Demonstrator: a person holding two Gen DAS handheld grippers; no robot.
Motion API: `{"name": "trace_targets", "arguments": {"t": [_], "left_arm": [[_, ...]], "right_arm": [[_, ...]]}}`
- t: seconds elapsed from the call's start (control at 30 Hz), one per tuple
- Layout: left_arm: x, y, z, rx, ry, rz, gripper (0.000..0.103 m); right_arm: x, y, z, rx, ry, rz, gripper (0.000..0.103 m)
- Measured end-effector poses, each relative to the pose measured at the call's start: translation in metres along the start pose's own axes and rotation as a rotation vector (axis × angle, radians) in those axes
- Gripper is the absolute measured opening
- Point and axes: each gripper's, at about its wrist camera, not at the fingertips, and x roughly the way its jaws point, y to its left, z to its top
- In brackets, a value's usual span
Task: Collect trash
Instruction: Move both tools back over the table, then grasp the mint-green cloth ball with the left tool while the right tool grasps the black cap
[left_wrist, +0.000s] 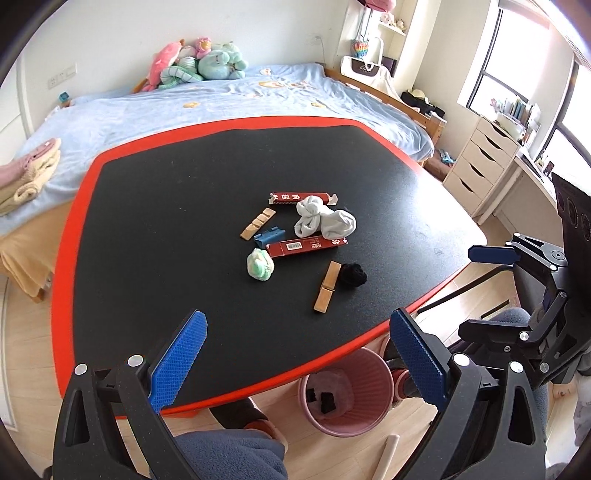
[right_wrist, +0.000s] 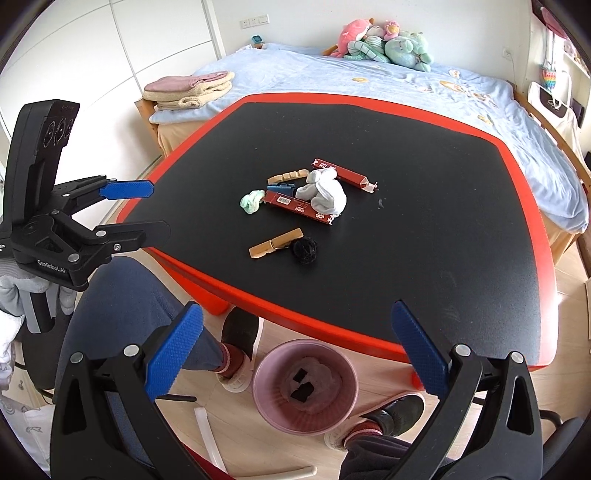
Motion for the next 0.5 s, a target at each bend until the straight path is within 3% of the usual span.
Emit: {"name": "trace_targets", "arguments": {"t": [0.5], "left_arm": [[0.056,0.024,0.019,0.003,0.093,0.025,0.095]], "right_arm": [[0.061,-0.007,0.030,-0.075,0.089,-0.001,0.100]]}}
